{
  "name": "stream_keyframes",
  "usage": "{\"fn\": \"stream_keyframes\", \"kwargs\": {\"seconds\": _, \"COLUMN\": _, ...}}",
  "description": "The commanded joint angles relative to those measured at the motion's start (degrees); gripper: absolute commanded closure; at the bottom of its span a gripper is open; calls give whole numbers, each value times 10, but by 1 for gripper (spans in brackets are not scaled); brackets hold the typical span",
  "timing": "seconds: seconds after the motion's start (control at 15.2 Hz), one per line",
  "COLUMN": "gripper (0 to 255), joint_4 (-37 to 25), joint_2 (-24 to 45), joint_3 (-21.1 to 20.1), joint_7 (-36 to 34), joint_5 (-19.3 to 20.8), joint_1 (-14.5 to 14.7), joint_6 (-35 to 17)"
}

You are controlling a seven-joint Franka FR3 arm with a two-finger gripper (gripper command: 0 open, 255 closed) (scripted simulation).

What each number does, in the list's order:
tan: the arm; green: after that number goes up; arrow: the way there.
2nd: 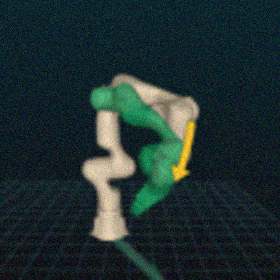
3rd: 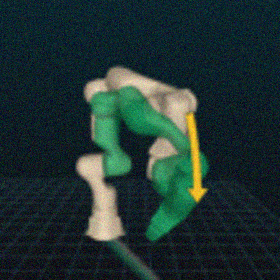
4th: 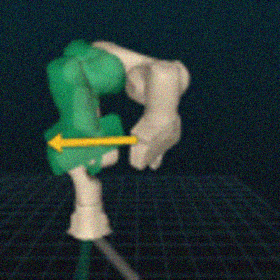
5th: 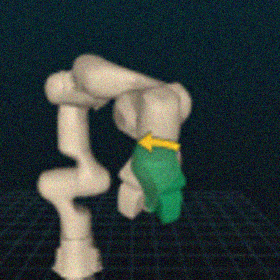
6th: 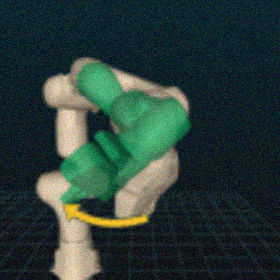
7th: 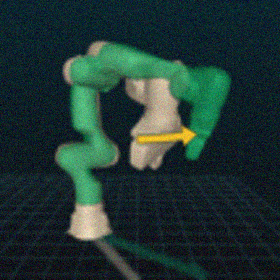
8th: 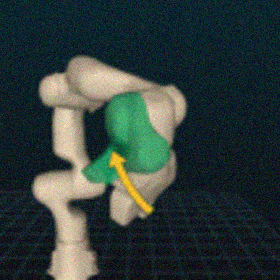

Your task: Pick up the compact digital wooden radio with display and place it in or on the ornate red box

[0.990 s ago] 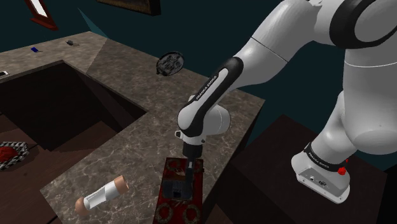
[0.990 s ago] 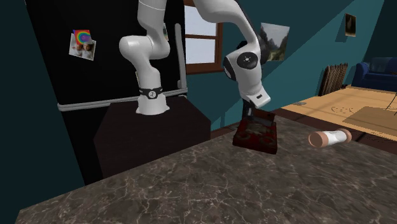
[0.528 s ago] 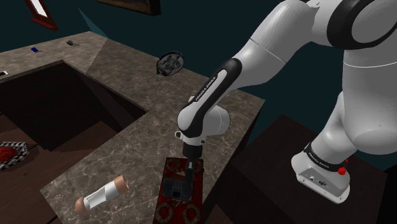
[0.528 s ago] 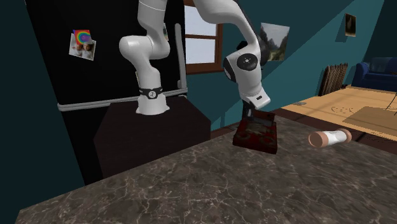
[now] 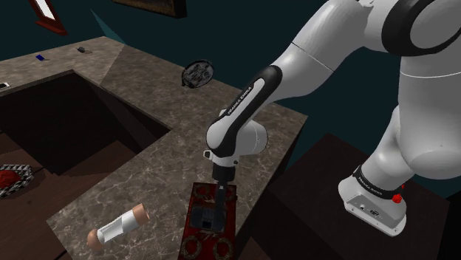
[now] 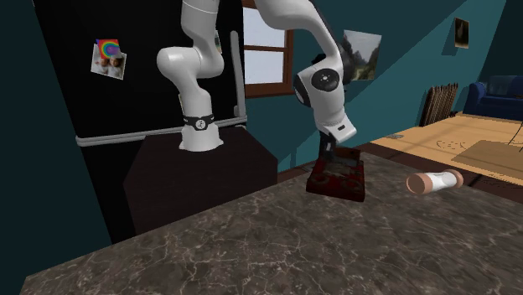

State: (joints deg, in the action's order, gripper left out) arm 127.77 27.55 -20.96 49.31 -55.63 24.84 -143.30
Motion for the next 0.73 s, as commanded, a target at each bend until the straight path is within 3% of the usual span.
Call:
{"fn": "stream_keyframes", "kwargs": {"seconds": 0.0, "gripper": 0, "joint_4": 8, "joint_2": -26, "joint_3": 7, "joint_7": -9, "joint_5": 12, "joint_1": -9, "joint_6": 23}}
{"fn": "stream_keyframes", "kwargs": {"seconds": 0.13, "gripper": 0, "joint_4": 15, "joint_2": -55, "joint_3": 16, "joint_7": -19, "joint_5": 28, "joint_1": -21, "joint_6": 51}}
{"fn": "stream_keyframes", "kwargs": {"seconds": 0.66, "gripper": 0, "joint_4": 15, "joint_2": -55, "joint_3": 16, "joint_7": -19, "joint_5": 28, "joint_1": -20, "joint_6": 51}}
